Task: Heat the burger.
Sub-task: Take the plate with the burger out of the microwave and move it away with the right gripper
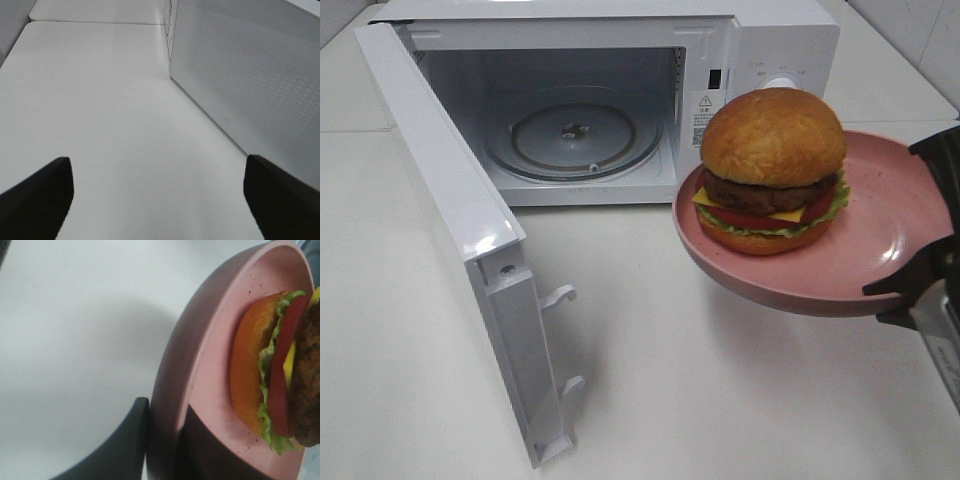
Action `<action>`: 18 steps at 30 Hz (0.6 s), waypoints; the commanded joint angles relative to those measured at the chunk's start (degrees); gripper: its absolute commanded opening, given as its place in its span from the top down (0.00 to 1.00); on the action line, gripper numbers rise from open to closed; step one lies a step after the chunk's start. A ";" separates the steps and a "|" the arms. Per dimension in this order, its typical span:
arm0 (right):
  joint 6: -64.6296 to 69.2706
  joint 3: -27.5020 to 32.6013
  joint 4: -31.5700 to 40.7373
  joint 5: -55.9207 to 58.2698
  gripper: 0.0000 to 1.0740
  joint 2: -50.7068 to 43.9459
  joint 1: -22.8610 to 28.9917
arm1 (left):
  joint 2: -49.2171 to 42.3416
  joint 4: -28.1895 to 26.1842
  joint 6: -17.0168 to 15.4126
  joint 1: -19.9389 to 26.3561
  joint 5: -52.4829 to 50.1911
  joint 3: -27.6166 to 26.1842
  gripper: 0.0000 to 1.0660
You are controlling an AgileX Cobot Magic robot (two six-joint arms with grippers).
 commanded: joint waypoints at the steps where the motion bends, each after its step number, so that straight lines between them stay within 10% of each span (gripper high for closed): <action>1: 3.32 -0.34 -2.75 -1.43 0.95 -2.98 0.17 | -0.80 0.06 -0.11 0.06 0.00 0.11 0.21; 18: 30.08 -0.34 -19.42 7.85 0.95 -8.54 0.17 | -0.80 0.06 -0.11 0.06 0.00 0.11 0.21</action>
